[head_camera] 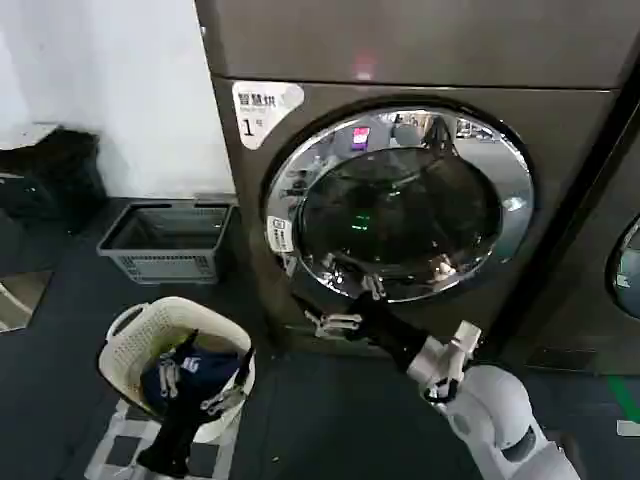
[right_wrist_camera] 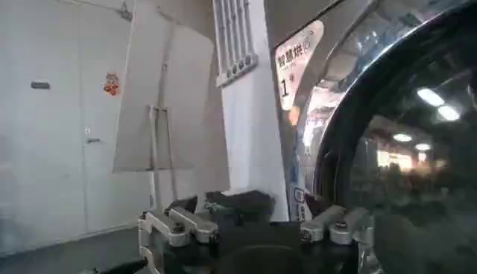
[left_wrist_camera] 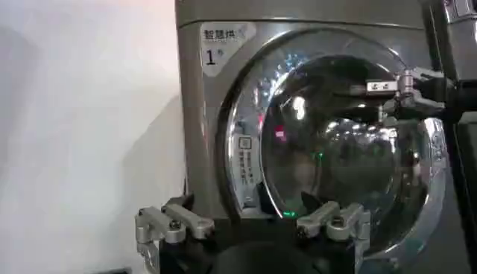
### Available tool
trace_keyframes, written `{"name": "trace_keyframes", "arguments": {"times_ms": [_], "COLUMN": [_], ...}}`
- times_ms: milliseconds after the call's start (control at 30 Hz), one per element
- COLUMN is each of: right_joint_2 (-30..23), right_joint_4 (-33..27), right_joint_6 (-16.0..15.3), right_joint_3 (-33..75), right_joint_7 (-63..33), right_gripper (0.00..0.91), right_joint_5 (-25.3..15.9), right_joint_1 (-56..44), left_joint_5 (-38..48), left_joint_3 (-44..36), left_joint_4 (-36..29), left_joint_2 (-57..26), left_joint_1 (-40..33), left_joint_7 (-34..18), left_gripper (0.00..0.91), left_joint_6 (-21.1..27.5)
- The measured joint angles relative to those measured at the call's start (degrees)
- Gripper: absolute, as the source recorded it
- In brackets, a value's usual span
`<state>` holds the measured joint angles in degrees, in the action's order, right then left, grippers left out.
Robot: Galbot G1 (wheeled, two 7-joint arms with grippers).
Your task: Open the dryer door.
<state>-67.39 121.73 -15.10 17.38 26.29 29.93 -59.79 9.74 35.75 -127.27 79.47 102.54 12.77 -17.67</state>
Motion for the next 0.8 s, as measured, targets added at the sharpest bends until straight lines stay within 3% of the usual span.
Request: {"name": "trace_keyframes", "arguments": {"times_ms": [267, 800], "right_joint_2": [-0.33, -3.33], "right_joint_4": [-3.49, -12.90], "right_joint_6": [-0.05, 1.60], "right_joint_3": [-0.36, -4.42], "right_joint_7": [0.51, 4.52], "right_gripper": [0.907, 0.907], "right_joint_5": [-1.14, -7.58], "right_joint_1": [3.45, 10.73], "left_joint_5": [0.64, -0.02], "left_joint_3": [-0.59, -0.37], "left_joint_4": [-0.17, -1.42], "left_joint_2": [0.22, 0.18], "left_joint_1": [0.04, 0.07], "left_joint_7": [-0.17, 0.52], "left_gripper": [0.907, 0.907], "left_joint_6": [0.83, 6.10]}}
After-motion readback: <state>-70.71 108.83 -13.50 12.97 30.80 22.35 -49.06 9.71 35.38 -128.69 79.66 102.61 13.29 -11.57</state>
